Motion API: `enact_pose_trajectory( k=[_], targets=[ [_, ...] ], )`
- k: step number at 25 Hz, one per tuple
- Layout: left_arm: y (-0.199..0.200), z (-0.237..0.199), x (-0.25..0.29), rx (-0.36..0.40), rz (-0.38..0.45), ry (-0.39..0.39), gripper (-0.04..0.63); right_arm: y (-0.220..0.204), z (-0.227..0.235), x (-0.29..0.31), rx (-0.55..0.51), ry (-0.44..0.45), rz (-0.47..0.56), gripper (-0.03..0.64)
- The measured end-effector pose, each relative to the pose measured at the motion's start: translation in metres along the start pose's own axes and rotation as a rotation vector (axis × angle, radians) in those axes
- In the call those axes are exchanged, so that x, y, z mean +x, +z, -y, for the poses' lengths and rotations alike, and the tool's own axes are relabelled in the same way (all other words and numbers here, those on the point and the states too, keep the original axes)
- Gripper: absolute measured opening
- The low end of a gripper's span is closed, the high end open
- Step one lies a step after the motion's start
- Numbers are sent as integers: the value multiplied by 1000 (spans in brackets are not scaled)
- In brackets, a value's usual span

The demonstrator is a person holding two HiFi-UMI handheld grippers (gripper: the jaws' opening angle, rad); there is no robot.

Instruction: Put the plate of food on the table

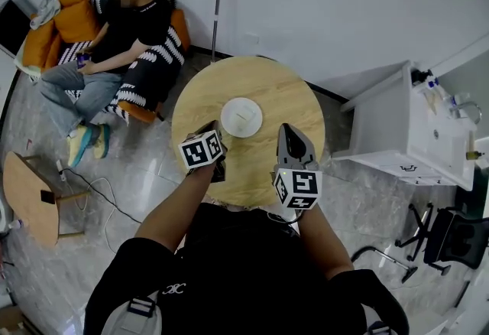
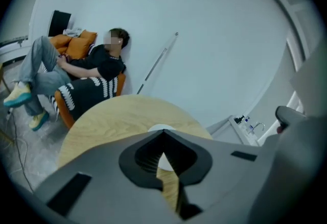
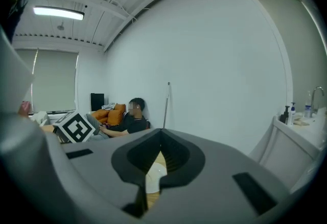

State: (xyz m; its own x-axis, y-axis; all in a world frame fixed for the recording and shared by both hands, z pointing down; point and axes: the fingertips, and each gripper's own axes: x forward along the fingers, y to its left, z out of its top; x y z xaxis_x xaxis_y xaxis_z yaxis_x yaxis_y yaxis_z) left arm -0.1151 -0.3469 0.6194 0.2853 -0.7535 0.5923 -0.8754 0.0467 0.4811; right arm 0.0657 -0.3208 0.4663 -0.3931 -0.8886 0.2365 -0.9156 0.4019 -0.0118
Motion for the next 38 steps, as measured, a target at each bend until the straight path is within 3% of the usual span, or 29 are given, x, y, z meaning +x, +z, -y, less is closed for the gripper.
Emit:
enact_pose_trajectory(
  k=[7,15,20,24,38],
  targets=[
    [30,39,-34,249,109,-59,8,-3,-14,18,10,26,-23,3],
    [76,69,-74,250,257,-146,8,11,-25,26,23,45,23,3],
    [95,87,-94,355,325,-158,8,18,-27,27,9,36,34,3],
    [91,97,-98,417,326,-164,8,20,-23,26,24,15,29,3],
    [82,96,-88,427,285,-171,8,26,-16,23,62,10,61,3]
  ],
)
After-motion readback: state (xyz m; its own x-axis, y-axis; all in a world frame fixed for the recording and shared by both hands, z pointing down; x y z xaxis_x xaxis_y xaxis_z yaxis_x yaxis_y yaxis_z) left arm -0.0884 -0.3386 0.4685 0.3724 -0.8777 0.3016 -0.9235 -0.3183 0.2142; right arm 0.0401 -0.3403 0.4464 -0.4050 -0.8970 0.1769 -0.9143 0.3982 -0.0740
